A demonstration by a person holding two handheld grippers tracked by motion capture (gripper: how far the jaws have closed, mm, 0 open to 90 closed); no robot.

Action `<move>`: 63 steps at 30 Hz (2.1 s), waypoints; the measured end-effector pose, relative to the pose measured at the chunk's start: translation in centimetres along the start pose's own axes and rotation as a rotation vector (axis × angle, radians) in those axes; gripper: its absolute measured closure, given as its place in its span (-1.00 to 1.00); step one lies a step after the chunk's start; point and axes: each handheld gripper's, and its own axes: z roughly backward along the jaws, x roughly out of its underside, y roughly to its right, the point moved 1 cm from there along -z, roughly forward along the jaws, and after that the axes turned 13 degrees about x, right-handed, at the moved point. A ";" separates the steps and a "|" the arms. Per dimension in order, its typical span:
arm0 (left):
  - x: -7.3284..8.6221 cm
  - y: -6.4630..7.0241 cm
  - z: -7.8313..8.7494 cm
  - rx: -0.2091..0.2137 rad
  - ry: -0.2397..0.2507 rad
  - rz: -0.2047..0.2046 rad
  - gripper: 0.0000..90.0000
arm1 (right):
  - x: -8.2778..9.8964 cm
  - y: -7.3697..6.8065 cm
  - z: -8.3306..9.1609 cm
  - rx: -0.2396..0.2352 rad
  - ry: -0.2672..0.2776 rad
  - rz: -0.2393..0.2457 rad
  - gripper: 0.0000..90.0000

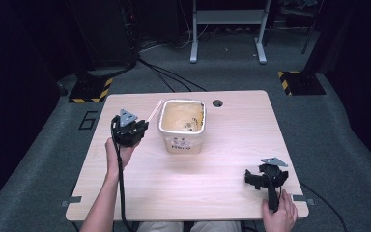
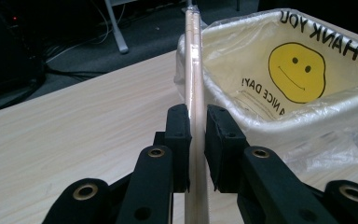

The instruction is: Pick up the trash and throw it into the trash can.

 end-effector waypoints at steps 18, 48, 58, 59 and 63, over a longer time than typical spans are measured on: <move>-2.1 0.6 -1.1 0.021 0.010 -0.025 0.76 | 0.0 0.0 0.0 0.000 -0.001 -0.001 -1.00; -6.4 2.4 -4.7 0.085 0.035 -0.067 0.76 | 0.0 0.0 0.0 0.000 0.000 0.000 -1.00; -8.0 3.0 -7.1 0.113 0.027 -0.078 0.76 | 0.0 0.0 0.0 0.000 0.000 0.000 -1.00; -8.2 3.1 -7.4 0.116 0.026 -0.083 0.76 | 0.0 0.0 0.0 0.000 0.001 0.000 -1.00; -8.7 3.4 -8.6 0.130 0.017 -0.086 0.76 | 0.0 0.0 0.0 0.000 -0.001 -0.001 -1.00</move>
